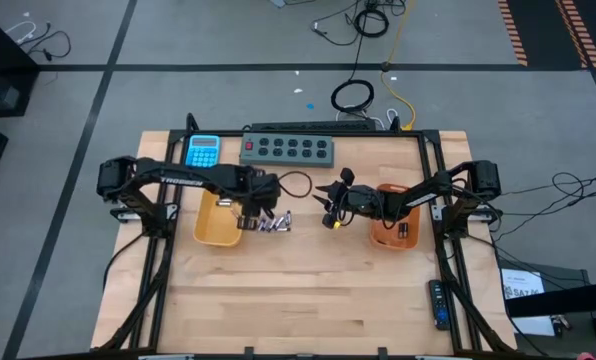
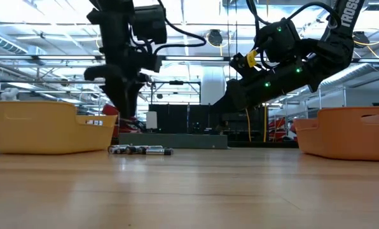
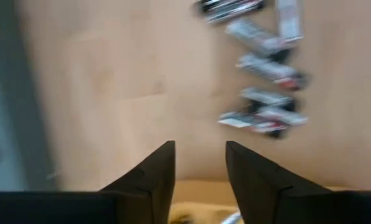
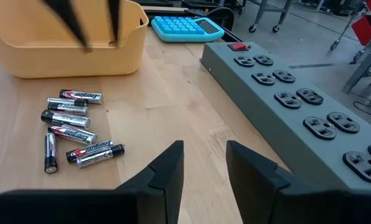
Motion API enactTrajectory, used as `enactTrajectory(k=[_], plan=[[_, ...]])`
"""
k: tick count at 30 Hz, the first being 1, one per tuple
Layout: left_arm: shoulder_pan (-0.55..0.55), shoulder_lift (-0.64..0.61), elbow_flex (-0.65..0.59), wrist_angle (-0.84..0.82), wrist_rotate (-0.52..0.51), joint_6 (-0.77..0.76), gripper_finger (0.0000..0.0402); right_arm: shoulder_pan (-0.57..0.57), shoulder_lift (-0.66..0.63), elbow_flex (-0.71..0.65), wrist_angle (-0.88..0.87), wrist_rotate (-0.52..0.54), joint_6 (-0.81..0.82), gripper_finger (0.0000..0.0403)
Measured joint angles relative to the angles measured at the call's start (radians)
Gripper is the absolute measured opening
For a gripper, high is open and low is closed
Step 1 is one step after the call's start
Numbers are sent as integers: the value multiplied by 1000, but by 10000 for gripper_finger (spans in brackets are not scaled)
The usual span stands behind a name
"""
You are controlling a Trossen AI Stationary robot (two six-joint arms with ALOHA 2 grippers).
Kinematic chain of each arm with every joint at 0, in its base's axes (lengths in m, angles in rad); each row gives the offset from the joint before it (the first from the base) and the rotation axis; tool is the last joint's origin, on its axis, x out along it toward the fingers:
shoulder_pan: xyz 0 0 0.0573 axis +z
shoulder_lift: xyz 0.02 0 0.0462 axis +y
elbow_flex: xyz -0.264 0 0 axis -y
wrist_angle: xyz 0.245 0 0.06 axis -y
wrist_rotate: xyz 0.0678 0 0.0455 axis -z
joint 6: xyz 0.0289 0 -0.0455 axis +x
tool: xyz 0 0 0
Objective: Sort batteries
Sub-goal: Put the white battery into the yellow bin
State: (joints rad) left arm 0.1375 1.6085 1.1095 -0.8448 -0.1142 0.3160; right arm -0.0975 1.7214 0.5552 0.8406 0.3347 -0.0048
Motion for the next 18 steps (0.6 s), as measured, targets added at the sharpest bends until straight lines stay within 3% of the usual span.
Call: enactTrajectory(k=[2, 8, 12, 18], plan=[[-16, 8, 1, 2, 55, -58, 180, 0, 0, 0, 0, 0, 0, 111], [-55, 27, 1, -4, 60, -230, 248, 0, 0, 0, 2, 0, 0, 111], [-67, 64, 1, 13, 70, -336, 252, 0, 0, 0, 10, 0, 0, 111], [-75, 137, 1, 25, 73, -362, 227, 1, 0, 0, 10, 0, 1, 111]])
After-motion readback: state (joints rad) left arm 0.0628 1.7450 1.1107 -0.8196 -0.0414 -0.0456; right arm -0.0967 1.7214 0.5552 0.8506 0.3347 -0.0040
